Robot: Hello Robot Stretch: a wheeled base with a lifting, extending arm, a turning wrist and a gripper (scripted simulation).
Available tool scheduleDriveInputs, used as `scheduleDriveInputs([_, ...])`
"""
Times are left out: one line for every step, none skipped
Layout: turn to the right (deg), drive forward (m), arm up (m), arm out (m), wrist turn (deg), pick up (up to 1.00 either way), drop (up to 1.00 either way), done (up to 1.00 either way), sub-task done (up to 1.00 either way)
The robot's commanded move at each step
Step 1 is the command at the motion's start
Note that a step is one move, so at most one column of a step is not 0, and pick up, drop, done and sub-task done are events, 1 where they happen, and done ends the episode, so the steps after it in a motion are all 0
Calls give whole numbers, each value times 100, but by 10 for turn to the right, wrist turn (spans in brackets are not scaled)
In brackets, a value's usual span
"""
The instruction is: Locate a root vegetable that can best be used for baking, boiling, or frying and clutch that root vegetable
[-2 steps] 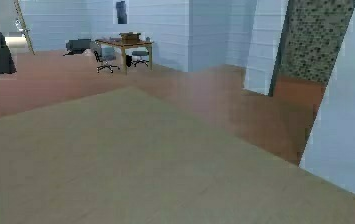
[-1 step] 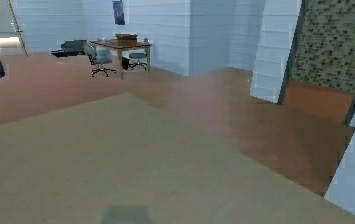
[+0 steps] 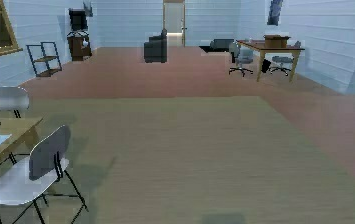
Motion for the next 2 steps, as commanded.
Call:
scheduleDriveInputs([0,100,0,0,0,0,0,0,0])
scheduleDriveInputs([-60,0,0,0,0,0,0,0,0])
